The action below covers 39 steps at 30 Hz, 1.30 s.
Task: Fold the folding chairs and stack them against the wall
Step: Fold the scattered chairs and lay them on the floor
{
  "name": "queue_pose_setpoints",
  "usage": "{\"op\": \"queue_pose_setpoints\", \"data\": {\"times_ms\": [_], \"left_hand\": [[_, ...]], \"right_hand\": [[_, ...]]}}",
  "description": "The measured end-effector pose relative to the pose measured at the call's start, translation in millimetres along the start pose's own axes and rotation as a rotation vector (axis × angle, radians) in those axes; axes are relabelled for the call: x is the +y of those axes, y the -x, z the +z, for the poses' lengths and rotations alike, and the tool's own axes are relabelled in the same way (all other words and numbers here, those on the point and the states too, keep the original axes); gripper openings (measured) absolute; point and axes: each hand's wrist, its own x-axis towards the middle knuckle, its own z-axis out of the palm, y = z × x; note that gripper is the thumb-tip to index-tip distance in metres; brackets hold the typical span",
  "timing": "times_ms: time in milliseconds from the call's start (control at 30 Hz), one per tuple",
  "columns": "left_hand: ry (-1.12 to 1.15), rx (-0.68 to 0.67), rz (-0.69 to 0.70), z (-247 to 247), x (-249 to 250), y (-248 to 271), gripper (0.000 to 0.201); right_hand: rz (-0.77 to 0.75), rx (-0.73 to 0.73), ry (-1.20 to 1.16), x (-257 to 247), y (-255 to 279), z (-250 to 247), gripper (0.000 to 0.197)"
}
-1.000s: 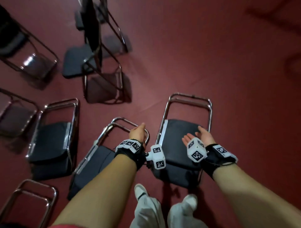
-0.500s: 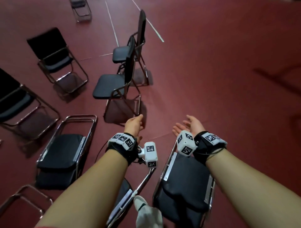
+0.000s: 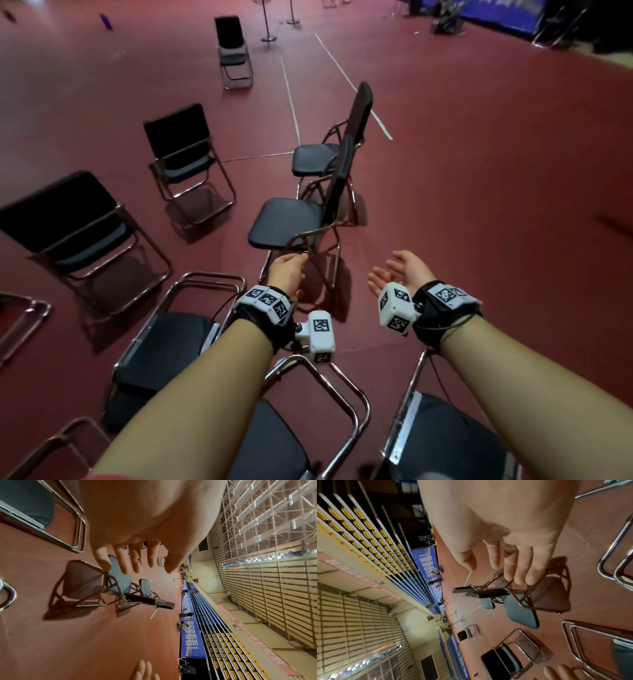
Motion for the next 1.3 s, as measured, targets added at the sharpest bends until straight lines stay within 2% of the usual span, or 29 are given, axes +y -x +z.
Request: {"op": "queue_pose_setpoints", "data": {"times_ms": [200, 367, 533, 633, 733, 933, 1000, 1100, 1300], "left_hand": [[-0.009, 0.018, 0.028, -4.8, 27.8, -34.4, 0.007], [-0.035, -0.006, 0.018, 19.8, 39.5, -70.7, 0.005], [-0.06, 0.001, 0.012, 45.9, 52.0, -124.2, 0.01], [-0.052, 0.036, 0.011, 68.4, 63.4, -174.6, 0.009], [-0.04, 0.085, 0.038, 100.3, 81.0, -237.2, 0.018], [-0.041, 0.166, -0.029, 166.3, 115.0, -340.3, 0.023], [-0.048, 0.202, -0.033, 176.7, 119.9, -366.1, 0.015], [-0.058, 0.248, -0.064, 184.7, 125.2, -392.8, 0.014], [-0.087, 0.259, -0.099, 192.8, 137.0, -440.1, 0.015]], "right_hand": [[-0.016, -0.05, 0.043, -23.7, -25.4, 33.0, 0.018], [-0.026, -0.036, 0.074, -51.4, -61.0, 41.1, 0.019], [-0.011, -0.053, 0.104, -88.6, -112.9, 58.8, 0.015], [0.018, -0.07, 0.14, -122.0, -164.7, 77.8, 0.014], [0.032, -0.096, 0.176, -163.0, -227.4, 100.9, 0.013], [0.111, -0.109, 0.283, -247.4, -337.6, 131.9, 0.015], [0.099, -0.089, 0.304, -270.7, -364.8, 139.8, 0.015], [0.118, -0.059, 0.361, -295.1, -397.4, 156.0, 0.012], [0.106, -0.057, 0.535, -307.3, -446.1, 187.3, 0.017]]}}
